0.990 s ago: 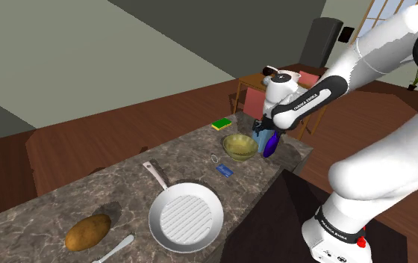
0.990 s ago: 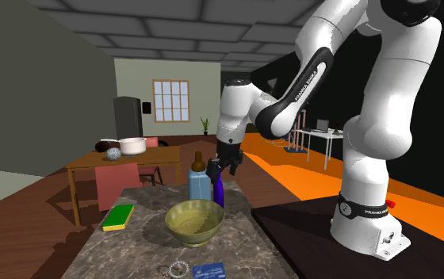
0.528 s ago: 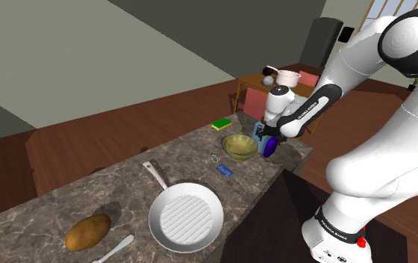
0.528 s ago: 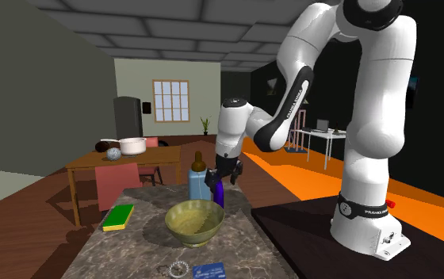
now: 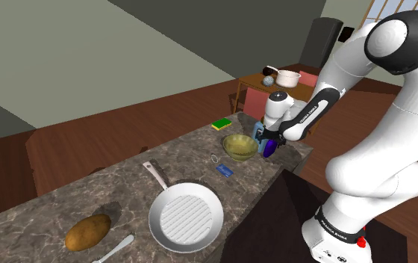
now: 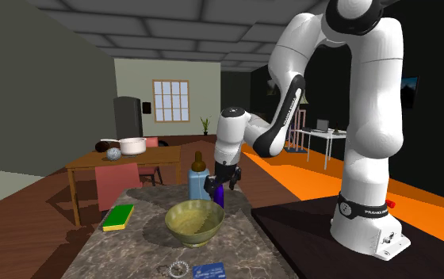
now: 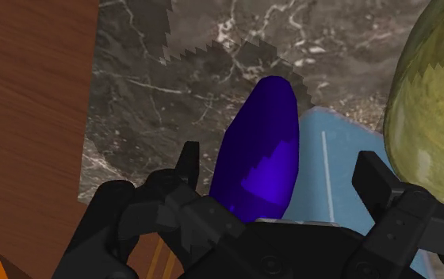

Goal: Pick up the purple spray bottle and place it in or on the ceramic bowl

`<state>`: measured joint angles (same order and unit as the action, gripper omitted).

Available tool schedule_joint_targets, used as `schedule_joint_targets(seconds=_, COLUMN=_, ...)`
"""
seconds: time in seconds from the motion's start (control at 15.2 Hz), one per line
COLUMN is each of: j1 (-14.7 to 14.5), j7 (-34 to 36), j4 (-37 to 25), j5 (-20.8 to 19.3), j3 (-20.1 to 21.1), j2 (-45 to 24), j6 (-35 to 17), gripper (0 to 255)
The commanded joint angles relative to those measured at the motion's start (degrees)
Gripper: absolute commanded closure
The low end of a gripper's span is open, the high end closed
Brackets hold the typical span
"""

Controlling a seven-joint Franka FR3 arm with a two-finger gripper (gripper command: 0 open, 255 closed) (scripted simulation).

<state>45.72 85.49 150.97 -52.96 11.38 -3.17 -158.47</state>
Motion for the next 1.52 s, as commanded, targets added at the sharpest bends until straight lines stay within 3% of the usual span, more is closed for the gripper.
schedule_joint_targets(seconds=0.0, j1=0.0, j7=0.1, j4=0.0, j5=-0.2, j3=0.0, j2=-0.1, j6=0.0, gripper=0)
schedule_joint_targets(seconds=0.2, j1=0.0, j7=0.1, j4=0.0, j5=-0.1, j3=0.0, j2=-0.1, j6=0.0, gripper=0)
schedule_joint_targets(seconds=0.26, j1=0.0, j7=0.1, j4=0.0, j5=-0.1, j3=0.0, j2=-0.1, j6=0.0, gripper=255)
schedule_joint_targets(seconds=0.86, j1=0.0, j7=0.1, j4=0.0, j5=-0.2, j3=0.0, j2=-0.1, j6=0.0, gripper=255)
schedule_joint_targets(seconds=1.45, j1=-1.2, j7=-12.5, j4=1.7, j5=14.2, j3=0.9, j2=8.4, j6=4.2, gripper=255)
